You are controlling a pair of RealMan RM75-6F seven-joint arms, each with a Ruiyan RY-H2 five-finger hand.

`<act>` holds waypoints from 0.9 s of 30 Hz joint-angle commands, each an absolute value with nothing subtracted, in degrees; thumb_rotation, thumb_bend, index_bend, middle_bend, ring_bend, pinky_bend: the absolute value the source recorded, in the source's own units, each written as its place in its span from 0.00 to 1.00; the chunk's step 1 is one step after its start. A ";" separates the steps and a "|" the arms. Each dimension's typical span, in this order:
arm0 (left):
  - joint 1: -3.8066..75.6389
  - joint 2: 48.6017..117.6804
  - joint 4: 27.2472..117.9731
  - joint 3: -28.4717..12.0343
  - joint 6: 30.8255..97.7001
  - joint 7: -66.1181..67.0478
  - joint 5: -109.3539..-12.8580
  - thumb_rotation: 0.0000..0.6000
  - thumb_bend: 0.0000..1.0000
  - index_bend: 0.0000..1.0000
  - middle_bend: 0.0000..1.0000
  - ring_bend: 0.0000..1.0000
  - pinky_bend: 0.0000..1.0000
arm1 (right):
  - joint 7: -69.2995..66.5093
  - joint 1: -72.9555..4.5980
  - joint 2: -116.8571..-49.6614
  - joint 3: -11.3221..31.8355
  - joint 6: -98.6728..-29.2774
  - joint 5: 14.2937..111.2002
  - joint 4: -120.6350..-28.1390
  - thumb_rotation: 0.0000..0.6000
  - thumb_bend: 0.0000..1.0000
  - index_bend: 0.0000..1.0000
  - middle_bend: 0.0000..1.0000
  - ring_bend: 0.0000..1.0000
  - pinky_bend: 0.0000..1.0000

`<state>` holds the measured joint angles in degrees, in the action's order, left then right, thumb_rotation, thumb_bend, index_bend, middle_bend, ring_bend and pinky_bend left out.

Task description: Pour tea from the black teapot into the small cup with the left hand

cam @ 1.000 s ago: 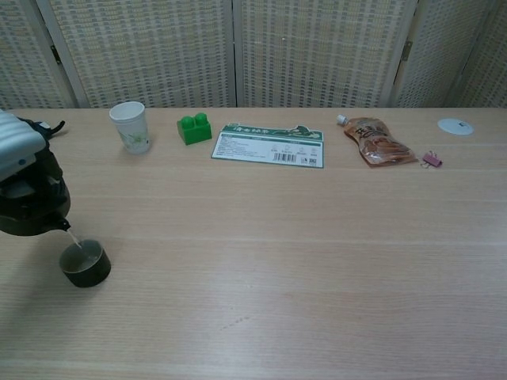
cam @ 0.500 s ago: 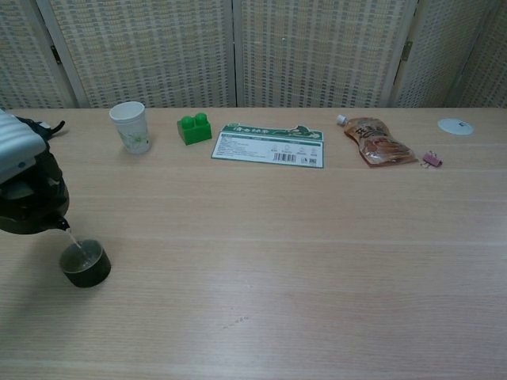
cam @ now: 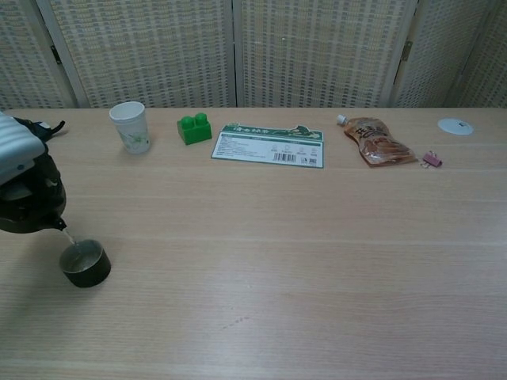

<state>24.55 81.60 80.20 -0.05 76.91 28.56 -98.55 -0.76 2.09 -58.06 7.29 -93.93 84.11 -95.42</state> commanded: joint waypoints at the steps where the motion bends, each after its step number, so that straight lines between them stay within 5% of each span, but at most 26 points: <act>1: 24.55 81.54 80.22 -0.07 76.97 28.47 -98.58 1.00 0.39 1.00 1.00 1.00 0.47 | -0.74 2.13 -58.04 7.29 -93.99 84.13 -95.46 1.00 0.14 0.07 0.08 0.00 0.00; 27: 24.24 81.74 80.08 -0.25 77.23 27.02 -98.03 1.00 0.39 1.00 1.00 1.00 0.47 | -0.59 2.21 -58.00 7.25 -94.05 84.19 -95.68 1.00 0.14 0.07 0.08 0.00 0.00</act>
<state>24.27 81.69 80.06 -0.20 77.17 27.13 -98.10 -0.59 2.21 -58.00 7.25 -94.05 84.18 -95.68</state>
